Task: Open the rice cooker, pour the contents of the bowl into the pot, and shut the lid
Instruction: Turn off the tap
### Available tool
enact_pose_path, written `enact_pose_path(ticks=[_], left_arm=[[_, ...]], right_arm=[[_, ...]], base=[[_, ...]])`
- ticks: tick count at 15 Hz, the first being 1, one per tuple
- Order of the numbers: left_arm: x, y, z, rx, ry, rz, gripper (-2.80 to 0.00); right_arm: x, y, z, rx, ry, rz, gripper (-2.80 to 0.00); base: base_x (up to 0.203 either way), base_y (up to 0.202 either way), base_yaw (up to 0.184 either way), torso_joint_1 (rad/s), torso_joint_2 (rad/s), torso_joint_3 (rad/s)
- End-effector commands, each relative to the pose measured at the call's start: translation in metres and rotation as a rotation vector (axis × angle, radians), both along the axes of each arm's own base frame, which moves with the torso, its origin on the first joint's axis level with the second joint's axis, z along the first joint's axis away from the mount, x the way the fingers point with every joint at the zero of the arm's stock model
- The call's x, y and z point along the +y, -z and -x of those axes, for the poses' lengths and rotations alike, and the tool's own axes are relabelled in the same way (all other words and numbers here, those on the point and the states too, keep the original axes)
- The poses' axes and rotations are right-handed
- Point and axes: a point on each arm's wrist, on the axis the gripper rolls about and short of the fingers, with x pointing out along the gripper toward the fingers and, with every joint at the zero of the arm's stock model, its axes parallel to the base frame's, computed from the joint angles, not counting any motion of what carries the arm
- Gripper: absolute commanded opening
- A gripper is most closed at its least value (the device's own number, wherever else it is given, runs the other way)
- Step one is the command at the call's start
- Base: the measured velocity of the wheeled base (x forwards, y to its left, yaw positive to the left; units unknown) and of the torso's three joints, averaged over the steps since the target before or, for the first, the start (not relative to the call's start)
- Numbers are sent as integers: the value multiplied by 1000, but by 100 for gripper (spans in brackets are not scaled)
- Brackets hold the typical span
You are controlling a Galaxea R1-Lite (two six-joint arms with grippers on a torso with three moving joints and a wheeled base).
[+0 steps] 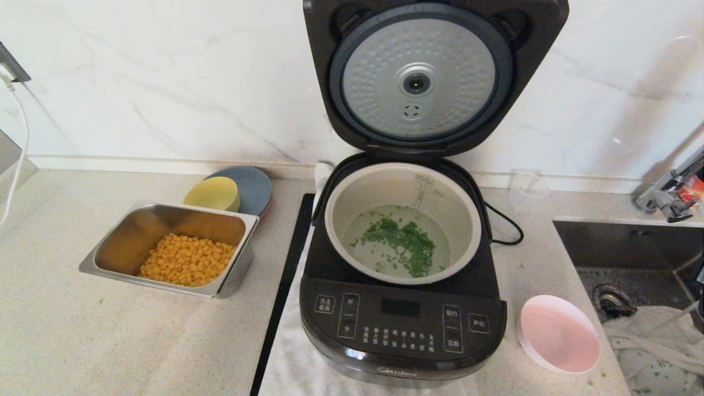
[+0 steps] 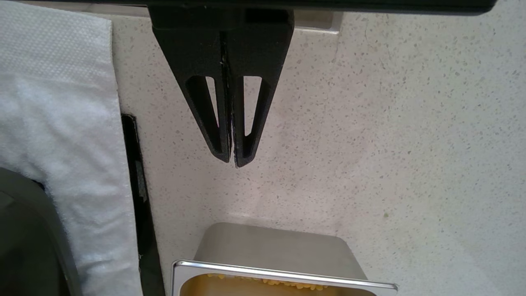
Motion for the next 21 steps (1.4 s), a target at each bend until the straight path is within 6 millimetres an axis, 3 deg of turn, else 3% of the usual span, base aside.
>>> enact_pose_path(ticks=[1,6,11,18,21], left_arm=[[0,0,0,0,0,0,-280],[0,0,0,2,0,0,-280],[0,0,0,2,0,0,-280],[0,0,0,0,0,1,-280],[0,0,0,0,0,0,-280]], right_arm=[[-20,24,-15,-5,94,43,-280],[-45,60,-33,-23,207,185,-280],[-68,82,-55,-108,287,366,-280],[-81,101,-85,-226,327,656,-280],[-79,112,-101,-194,304,680,-280]], base=[[0,0,0,0,0,0],[0,0,0,0,0,0],[0,0,0,0,0,0],[0,0,0,0,0,0],[0,0,0,0,0,0]])
